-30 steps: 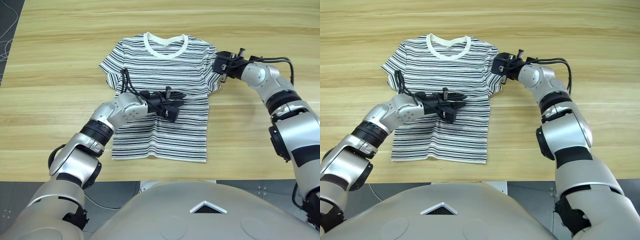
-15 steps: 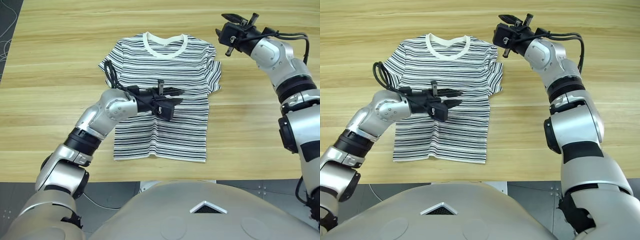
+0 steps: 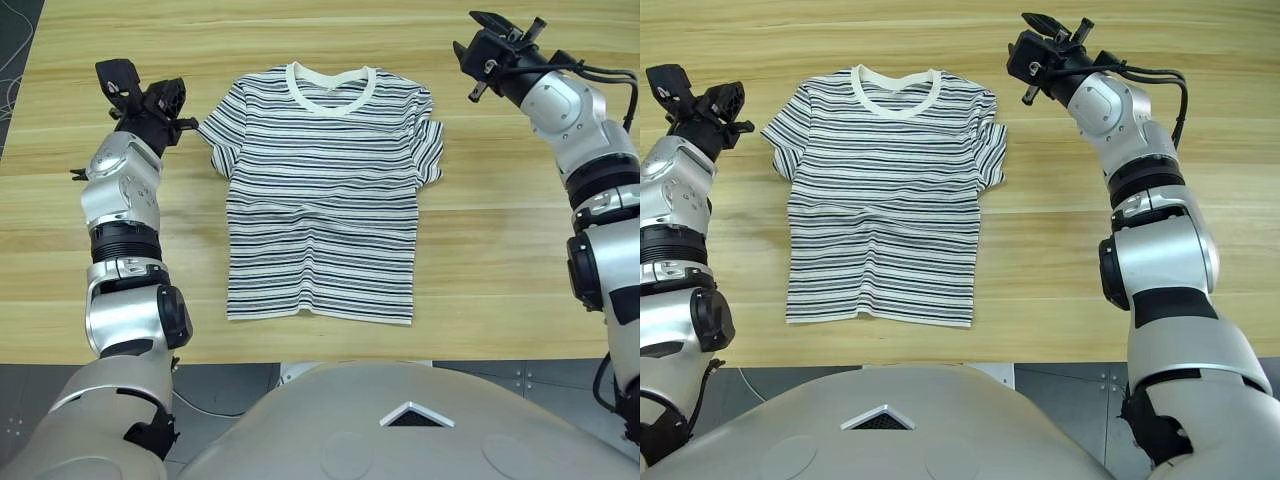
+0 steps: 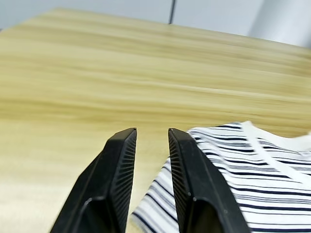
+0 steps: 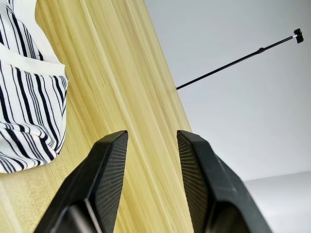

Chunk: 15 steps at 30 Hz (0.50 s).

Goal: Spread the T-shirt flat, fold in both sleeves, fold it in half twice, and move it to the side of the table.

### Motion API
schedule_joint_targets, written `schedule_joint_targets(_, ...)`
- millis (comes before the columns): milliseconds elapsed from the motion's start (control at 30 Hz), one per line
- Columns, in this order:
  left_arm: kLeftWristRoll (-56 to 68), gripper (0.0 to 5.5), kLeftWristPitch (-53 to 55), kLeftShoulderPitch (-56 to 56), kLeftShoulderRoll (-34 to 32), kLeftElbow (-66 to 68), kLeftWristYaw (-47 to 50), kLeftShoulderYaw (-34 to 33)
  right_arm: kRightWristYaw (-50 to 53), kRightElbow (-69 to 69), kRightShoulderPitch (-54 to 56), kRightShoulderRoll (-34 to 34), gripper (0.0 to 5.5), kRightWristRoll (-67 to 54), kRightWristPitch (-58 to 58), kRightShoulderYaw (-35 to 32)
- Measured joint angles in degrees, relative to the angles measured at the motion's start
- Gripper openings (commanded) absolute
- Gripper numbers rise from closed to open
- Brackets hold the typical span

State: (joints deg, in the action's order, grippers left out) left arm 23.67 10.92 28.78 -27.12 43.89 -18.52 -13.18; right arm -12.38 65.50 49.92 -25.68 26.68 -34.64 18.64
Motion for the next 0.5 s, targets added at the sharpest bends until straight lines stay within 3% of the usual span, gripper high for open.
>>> schedule_joint_targets(500,4.16,1.21,6.72,5.05,3.38,15.68,-0.35,-9.95,-0.79,-1.37,-1.08,-0.03,1.86,-0.52,0.0,-0.69)
